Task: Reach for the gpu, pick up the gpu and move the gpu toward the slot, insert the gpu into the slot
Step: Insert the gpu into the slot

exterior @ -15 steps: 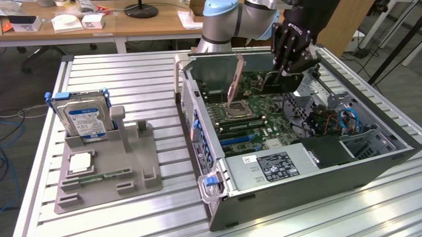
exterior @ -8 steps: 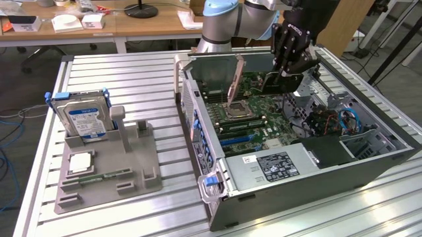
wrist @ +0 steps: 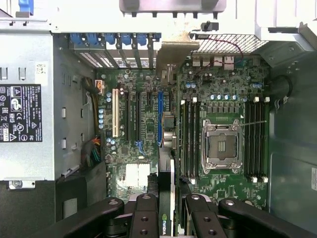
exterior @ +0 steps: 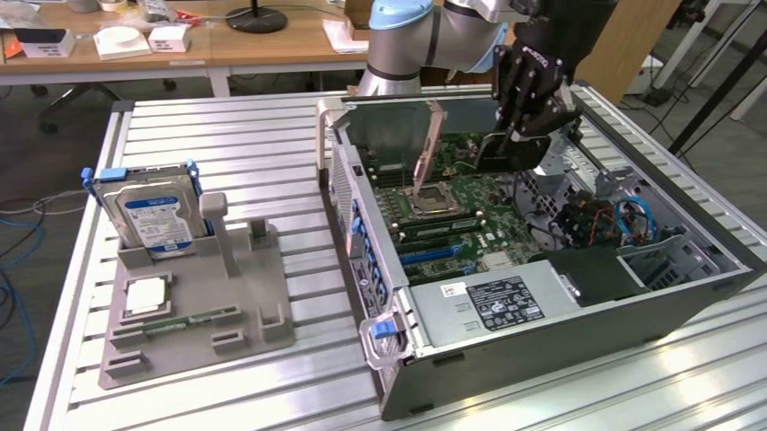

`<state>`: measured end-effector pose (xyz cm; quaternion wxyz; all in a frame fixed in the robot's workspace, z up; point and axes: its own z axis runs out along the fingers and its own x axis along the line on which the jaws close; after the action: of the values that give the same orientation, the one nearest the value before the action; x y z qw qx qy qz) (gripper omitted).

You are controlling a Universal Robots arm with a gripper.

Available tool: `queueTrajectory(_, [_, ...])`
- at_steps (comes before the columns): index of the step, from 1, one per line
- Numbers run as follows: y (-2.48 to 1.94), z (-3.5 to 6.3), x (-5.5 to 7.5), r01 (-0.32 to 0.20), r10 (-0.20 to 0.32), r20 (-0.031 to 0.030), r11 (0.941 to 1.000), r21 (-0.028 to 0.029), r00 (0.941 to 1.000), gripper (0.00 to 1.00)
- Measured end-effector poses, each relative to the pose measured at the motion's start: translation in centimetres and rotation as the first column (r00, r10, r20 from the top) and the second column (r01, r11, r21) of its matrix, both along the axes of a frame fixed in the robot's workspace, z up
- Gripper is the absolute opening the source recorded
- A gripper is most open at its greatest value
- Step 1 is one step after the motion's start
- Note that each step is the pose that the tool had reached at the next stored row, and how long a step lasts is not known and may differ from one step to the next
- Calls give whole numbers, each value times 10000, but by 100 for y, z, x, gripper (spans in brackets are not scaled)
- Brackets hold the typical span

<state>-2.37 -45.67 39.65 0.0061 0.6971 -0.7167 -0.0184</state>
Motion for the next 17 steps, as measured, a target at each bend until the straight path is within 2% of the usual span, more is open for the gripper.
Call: queueTrajectory(17, [0,-170,0,-2,2,92,10000,0,10000,26])
